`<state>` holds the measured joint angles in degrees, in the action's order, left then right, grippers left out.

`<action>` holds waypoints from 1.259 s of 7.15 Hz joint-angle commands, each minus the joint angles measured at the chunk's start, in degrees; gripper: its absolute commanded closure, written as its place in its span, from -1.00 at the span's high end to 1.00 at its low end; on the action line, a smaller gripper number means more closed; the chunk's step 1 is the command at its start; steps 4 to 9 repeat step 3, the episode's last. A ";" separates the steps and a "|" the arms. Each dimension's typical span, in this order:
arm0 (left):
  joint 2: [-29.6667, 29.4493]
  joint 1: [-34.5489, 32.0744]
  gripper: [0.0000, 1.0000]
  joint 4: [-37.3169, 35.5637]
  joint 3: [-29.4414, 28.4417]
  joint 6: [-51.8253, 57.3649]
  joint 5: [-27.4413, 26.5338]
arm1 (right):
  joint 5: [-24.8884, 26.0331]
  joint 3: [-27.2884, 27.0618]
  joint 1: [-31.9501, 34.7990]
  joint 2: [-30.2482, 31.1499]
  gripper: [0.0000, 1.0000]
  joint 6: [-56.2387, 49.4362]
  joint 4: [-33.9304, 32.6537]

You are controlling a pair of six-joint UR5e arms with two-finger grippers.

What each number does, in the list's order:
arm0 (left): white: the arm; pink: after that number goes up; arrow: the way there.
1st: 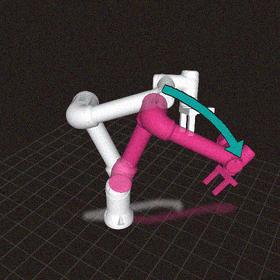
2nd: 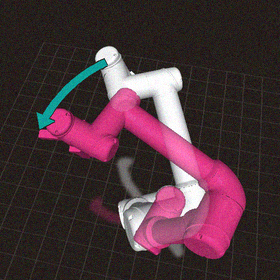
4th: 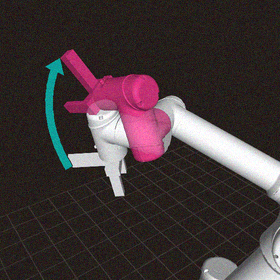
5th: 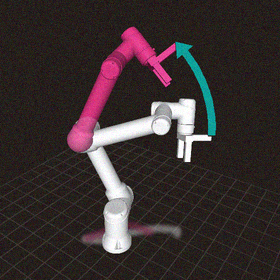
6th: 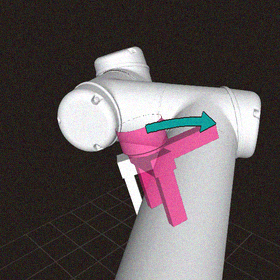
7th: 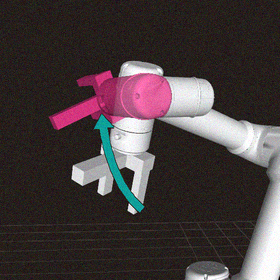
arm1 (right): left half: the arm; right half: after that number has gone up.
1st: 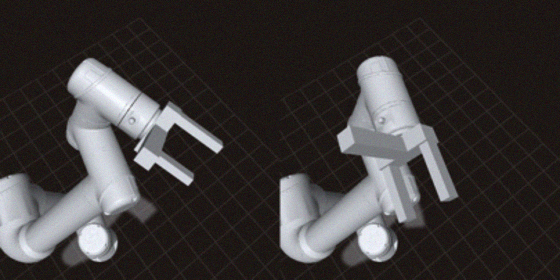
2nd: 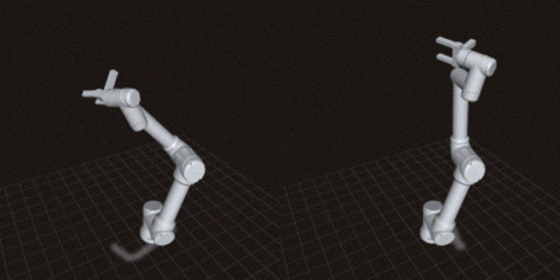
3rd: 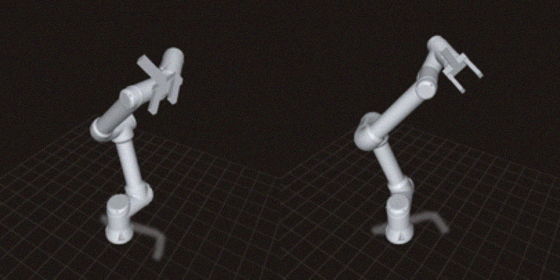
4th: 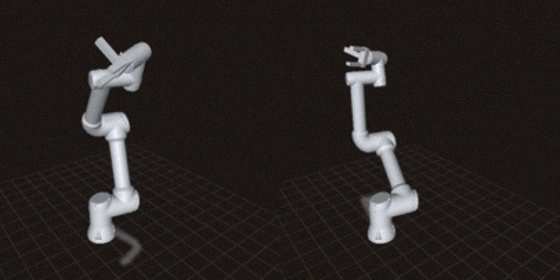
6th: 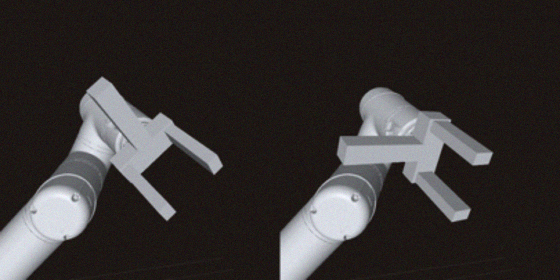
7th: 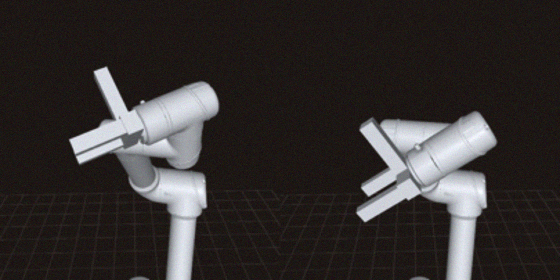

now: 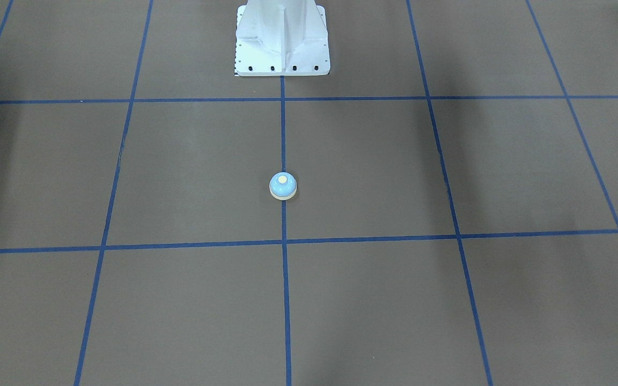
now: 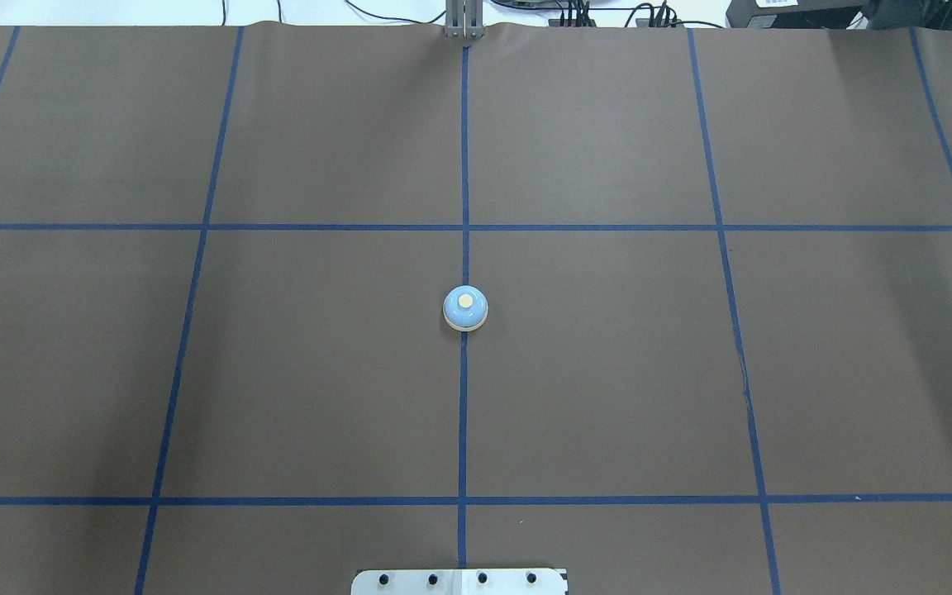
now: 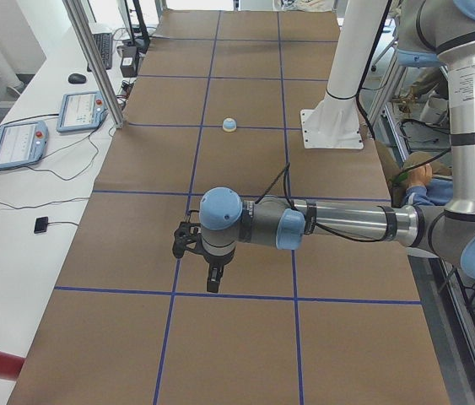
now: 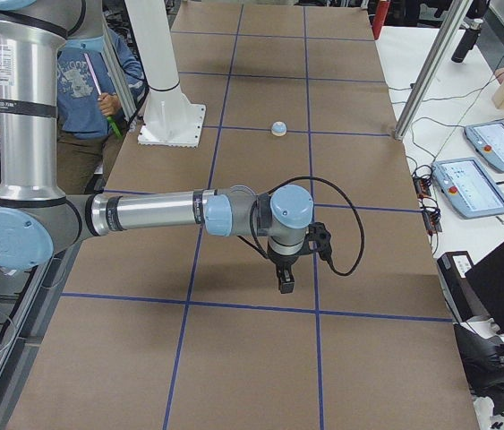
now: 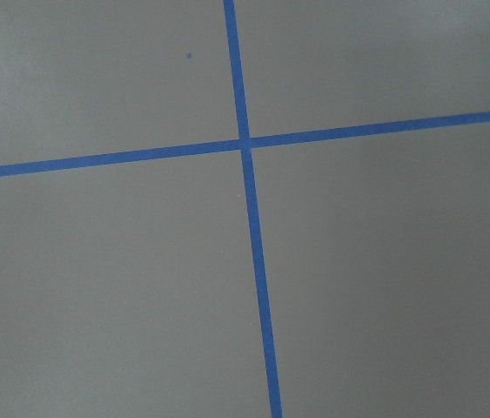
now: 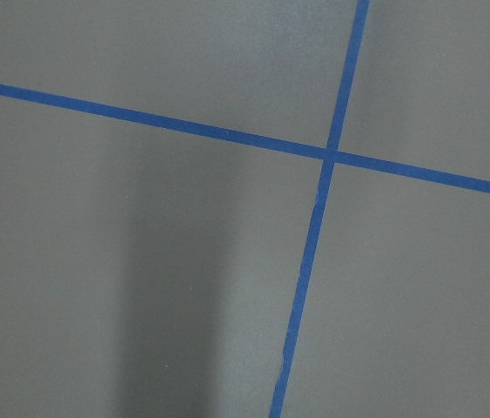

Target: Place and press bell with both arms

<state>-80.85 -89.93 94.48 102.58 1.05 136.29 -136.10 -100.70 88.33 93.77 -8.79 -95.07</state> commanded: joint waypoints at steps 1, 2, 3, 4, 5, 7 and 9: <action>0.08 0.02 0.99 0.00 0.16 0.00 0.02 | 0.05 0.41 0.00 0.01 1.00 0.00 0.14; 0.08 0.02 0.99 0.09 0.16 0.00 0.02 | 0.05 0.50 0.00 0.01 1.00 0.00 0.14; -0.01 0.02 0.99 0.09 0.25 0.00 0.02 | 0.14 0.67 0.00 0.01 1.00 -0.08 0.14; -0.01 0.02 0.99 0.09 0.25 0.00 0.02 | 0.14 0.67 0.00 0.01 1.00 -0.08 0.14; -0.01 0.02 0.99 0.09 0.25 0.00 0.02 | 0.14 0.67 0.00 0.01 1.00 -0.08 0.14; -0.01 0.02 0.99 0.09 0.25 0.00 0.02 | 0.14 0.67 0.00 0.01 1.00 -0.08 0.14; -0.01 0.02 0.99 0.09 0.25 0.00 0.02 | 0.14 0.67 0.00 0.01 1.00 -0.08 0.14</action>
